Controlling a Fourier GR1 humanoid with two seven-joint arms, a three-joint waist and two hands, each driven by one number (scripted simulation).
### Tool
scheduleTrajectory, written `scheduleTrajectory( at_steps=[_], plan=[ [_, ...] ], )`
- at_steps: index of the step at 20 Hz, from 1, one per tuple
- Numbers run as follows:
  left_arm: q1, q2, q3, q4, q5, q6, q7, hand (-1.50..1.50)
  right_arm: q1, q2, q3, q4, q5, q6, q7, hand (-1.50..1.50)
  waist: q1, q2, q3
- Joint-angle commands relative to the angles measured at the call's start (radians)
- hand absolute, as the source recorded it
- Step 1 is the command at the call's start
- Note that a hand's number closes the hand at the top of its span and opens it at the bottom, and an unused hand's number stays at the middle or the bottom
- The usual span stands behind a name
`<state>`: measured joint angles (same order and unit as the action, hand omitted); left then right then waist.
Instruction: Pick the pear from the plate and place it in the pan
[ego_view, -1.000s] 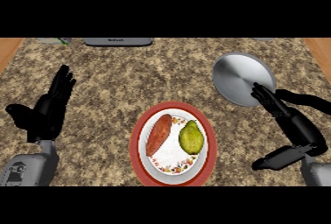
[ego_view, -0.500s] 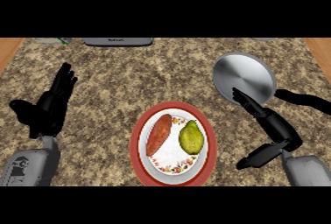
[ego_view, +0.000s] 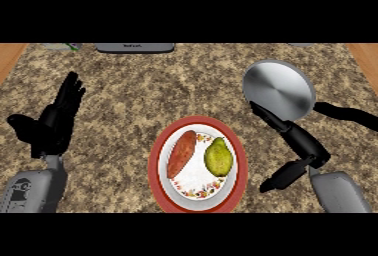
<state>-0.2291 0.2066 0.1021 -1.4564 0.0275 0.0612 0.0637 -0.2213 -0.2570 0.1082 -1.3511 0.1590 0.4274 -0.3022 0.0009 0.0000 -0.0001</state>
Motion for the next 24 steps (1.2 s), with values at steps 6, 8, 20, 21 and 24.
scheduleTrajectory(
  at_steps=[6,8,20,21,24],
  plan=[
    [0.041,-0.038,-0.023,-0.055,-0.015,0.006,0.006,0.0,0.027,-0.015,0.068,-0.068,0.161,-0.019,0.091,-1.5,-0.002,-0.002,0.0],
    [0.016,-0.03,-0.019,-0.041,-0.022,-0.001,0.038,0.0,-0.015,0.003,0.041,0.014,0.189,-0.027,0.049,-1.5,0.0,0.0,0.0],
    [0.018,-0.047,-0.005,-0.065,-0.048,0.02,0.043,0.0,-0.087,0.152,0.098,0.051,0.302,-0.032,0.169,-1.5,0.003,-0.001,0.0],
    [0.025,0.002,0.02,-0.108,-0.011,-0.039,0.084,0.0,-0.107,0.126,0.072,0.137,0.321,-0.055,0.084,-1.5,0.005,0.0,0.0],
    [0.06,-0.032,0.016,-0.071,-0.027,-0.018,0.011,0.0,-0.037,0.133,0.113,0.001,0.335,-0.007,0.174,-1.5,0.0,-0.001,0.0]
  ],
)
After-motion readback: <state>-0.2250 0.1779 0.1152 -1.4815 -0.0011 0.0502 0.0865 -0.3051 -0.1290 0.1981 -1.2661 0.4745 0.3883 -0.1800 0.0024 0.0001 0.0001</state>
